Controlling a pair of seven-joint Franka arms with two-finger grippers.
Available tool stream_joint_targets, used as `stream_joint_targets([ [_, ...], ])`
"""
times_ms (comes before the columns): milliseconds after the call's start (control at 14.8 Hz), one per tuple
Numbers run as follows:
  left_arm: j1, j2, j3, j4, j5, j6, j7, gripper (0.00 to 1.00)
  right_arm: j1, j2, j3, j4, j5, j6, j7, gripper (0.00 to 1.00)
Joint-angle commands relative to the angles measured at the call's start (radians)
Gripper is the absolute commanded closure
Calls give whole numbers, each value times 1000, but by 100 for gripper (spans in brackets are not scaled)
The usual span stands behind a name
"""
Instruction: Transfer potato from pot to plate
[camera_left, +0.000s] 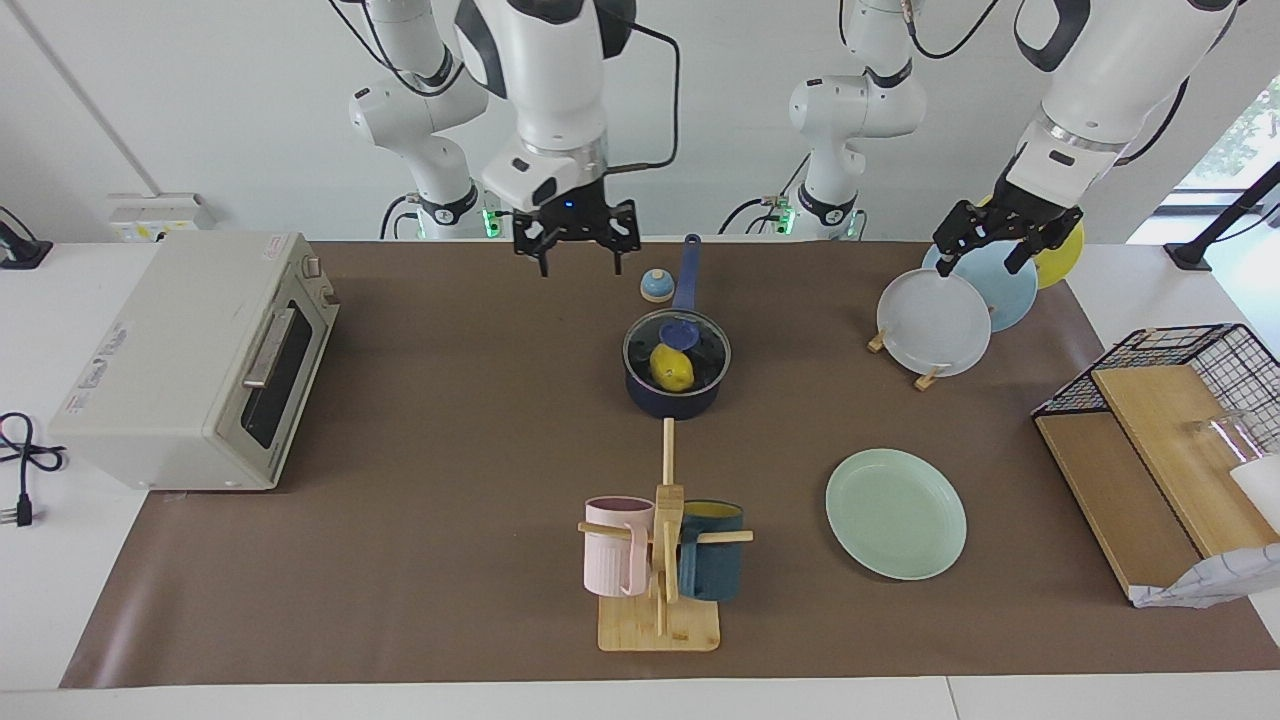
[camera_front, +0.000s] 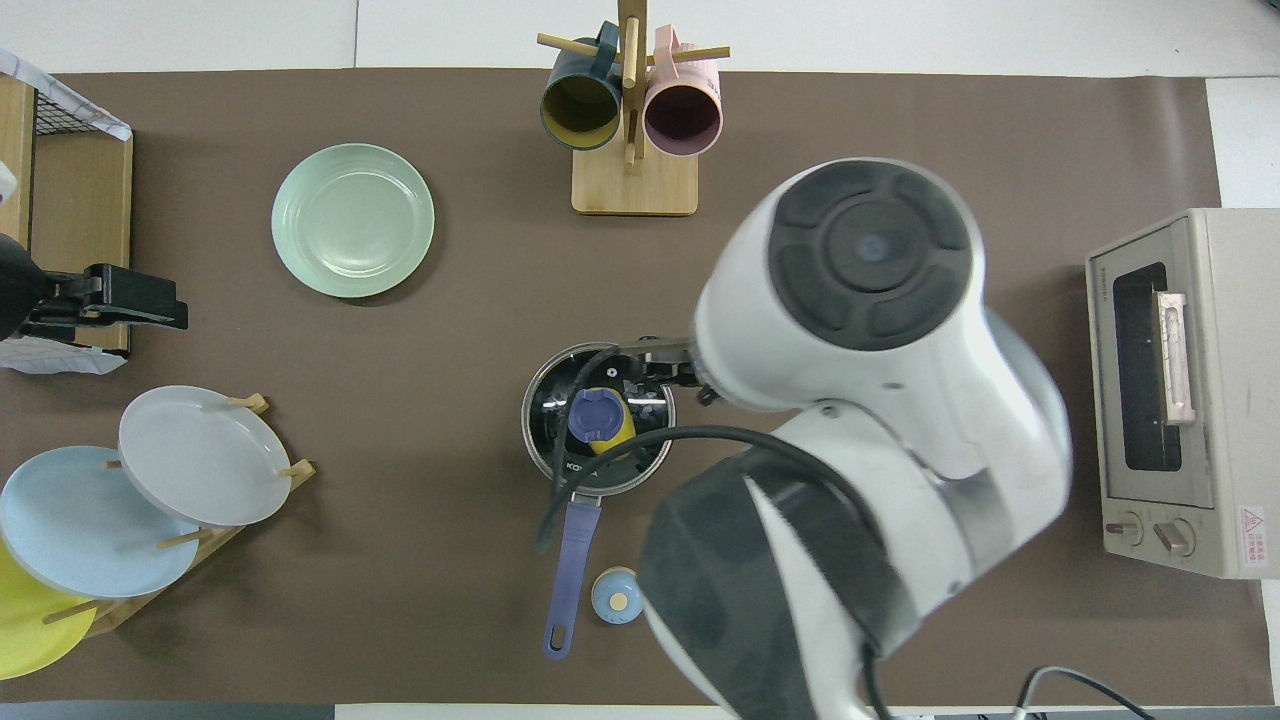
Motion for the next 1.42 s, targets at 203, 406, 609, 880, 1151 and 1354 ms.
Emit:
stream_joint_targets([
  [203,4,-61,-1,-100,-10,66,-24,0,58,71,-6,-19,5,146,86,0],
  [406,12,-61,-2,-96,-12,49,-33,0,89,54,-6,-87,-15,202,86,0],
  [609,13,-61,-2,-96,-14,51,-35,0,98,63,-6,-127,-20,294,86,0],
  [880,1,-61,-2,-99,-14,54,-41,0,133,77,-7,-201,-35,382,87,0],
  [1151,2,-63,-4,-102,-14,61,-38,0,164,112,-6,-203,-78,396,98,0],
  [1354,-1,-61,-8,-102,-14,63,-38,0,163,115,-6,-209,-84,402,98,0],
])
